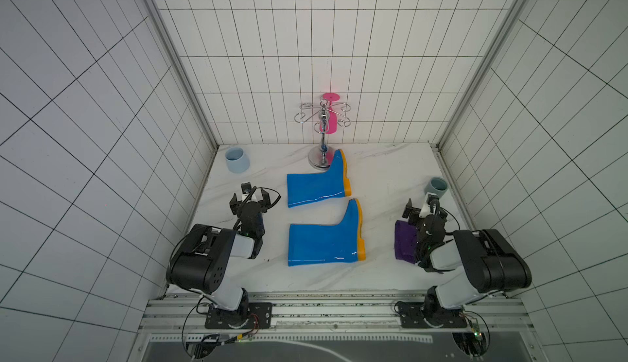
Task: Wipe the rubber boots with a cloth
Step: Pick up the cleaning item at the center of the board.
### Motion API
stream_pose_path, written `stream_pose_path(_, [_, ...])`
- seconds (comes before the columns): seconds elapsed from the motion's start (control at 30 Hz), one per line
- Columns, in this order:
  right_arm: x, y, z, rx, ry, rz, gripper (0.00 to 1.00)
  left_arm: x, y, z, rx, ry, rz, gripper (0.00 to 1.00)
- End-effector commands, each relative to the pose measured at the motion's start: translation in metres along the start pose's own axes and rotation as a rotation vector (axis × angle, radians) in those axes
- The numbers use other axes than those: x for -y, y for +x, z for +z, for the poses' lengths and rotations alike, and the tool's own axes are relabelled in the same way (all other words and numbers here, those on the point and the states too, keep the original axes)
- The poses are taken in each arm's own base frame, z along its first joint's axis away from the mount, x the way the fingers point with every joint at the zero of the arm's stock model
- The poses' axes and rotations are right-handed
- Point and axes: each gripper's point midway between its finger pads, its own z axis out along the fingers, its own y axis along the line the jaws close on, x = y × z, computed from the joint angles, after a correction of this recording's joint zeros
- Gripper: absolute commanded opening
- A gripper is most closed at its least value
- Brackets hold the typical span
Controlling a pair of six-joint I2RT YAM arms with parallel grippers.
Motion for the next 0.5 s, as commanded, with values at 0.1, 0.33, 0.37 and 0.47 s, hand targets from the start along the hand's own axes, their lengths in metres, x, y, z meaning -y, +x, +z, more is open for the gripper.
stream_pose_path(0.1, [-0.0015,-0.0302,0.0118,0.079,0.002,0.034,1.00,0.0003,-0.0066,0.0006,0.017,0.006,-0.008,0.98])
stream_pose_path(0.33, [-0.0020,-0.0305,0.0118,0.080,0.000,0.034,1.00,0.0000,-0.0061,0.0007,0.015,0.007,-0.009,0.98])
stream_pose_path(0.37, [-0.0021,-0.0302,0.0118,0.079,-0.001,0.034,1.00,0.0003,-0.0067,0.0010,0.017,0.007,-0.009,0.98])
stream_pose_path(0.47, [-0.0021,-0.0303,0.0118,0.079,0.000,0.034,1.00,-0.0012,-0.0055,0.0038,0.009,0.022,-0.021,0.98])
